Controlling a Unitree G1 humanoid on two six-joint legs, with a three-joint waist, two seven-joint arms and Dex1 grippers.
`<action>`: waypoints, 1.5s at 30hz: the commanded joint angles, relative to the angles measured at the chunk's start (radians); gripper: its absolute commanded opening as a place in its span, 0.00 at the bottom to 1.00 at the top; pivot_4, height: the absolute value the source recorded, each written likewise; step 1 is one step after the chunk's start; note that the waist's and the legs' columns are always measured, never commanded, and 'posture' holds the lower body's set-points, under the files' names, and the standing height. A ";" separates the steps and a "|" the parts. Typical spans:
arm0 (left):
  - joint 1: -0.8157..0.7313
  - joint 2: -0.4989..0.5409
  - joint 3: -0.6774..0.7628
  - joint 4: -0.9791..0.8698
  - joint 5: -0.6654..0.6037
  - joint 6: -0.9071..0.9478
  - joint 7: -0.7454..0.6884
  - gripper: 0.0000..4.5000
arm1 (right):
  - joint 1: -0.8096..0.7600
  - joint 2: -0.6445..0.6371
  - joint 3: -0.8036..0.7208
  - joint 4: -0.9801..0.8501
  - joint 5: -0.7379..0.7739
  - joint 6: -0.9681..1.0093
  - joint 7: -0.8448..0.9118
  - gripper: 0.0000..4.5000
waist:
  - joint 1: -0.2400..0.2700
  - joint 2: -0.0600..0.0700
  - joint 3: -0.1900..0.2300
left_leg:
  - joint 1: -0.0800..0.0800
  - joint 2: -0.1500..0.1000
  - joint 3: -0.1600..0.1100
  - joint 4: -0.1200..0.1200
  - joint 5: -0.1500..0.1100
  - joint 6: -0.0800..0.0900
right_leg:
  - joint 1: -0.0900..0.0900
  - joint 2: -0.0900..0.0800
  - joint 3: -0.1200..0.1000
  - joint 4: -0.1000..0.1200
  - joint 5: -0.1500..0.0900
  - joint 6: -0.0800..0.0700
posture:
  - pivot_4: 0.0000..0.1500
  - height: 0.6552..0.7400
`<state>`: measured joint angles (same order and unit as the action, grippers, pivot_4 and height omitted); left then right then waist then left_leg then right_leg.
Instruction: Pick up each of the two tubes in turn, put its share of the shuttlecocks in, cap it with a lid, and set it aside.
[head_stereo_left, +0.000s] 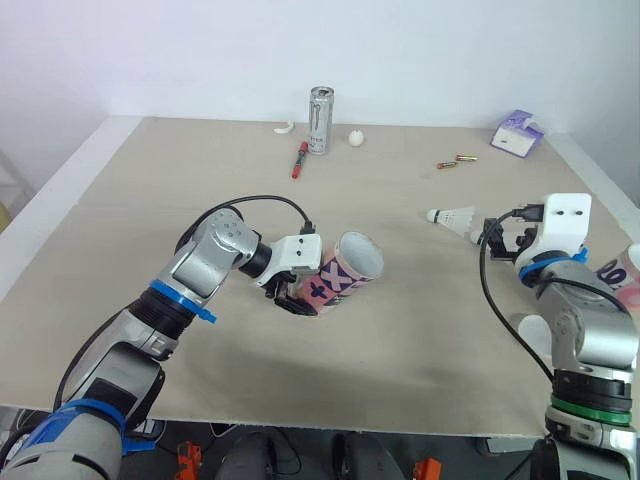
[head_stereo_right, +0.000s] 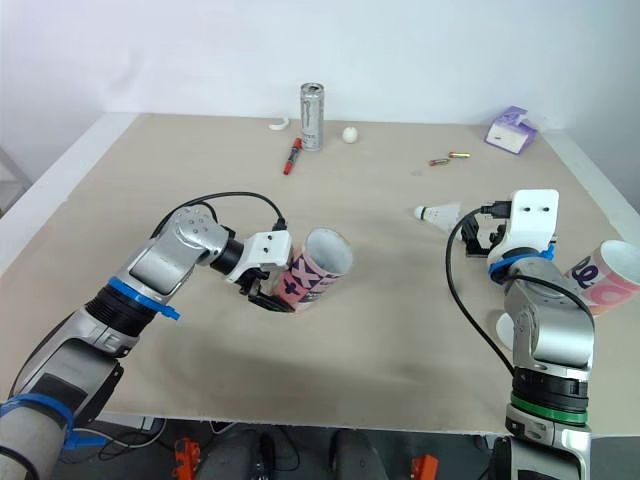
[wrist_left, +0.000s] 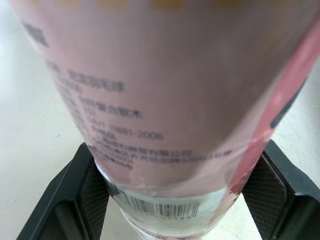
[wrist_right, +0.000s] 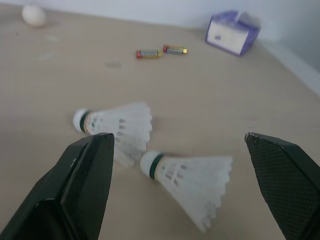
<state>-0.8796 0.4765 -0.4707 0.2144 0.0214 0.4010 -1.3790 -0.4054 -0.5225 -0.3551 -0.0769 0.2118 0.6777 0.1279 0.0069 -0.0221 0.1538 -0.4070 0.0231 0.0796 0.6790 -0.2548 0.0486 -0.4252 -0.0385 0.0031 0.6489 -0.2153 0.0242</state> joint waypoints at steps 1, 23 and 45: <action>0.015 -0.004 -0.018 -0.015 0.008 0.013 0.007 0.74 | -0.011 -0.010 -0.016 0.050 -0.001 -0.049 0.017 0.99 | 0.000 0.000 0.000 | 0.000 0.000 0.000 0.000 0.000 0.000 | 0.000 0.000 0.000 0.000 0.000 0.000 | 1.00 1.00; 0.016 -0.004 -0.018 -0.025 0.007 0.023 0.006 0.74 | -0.066 -0.026 -0.044 0.281 0.073 -0.103 0.095 0.99 | -0.001 0.000 0.000 | 0.000 -0.001 0.000 0.000 0.000 0.000 | 0.000 0.001 0.003 0.000 0.000 0.000 | 1.00 1.00; 0.029 0.005 -0.019 -0.042 0.008 0.037 0.013 0.74 | -0.103 -0.056 -0.017 0.363 0.058 -0.133 0.175 0.00 | -0.001 0.000 0.000 | 0.000 -0.002 0.000 -0.001 -0.001 0.001 | 0.000 0.002 0.007 0.000 0.000 0.001 | 1.00 1.00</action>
<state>-0.8678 0.4809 -0.4706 0.1789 0.0211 0.4336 -1.3696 -0.4886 -0.5518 -0.3589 0.3014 0.2690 0.5637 0.3019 0.0057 -0.0220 0.1538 -0.4068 0.0215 0.0802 0.6779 -0.2554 0.0495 -0.4250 -0.0367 0.0102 0.6485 -0.2156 0.0248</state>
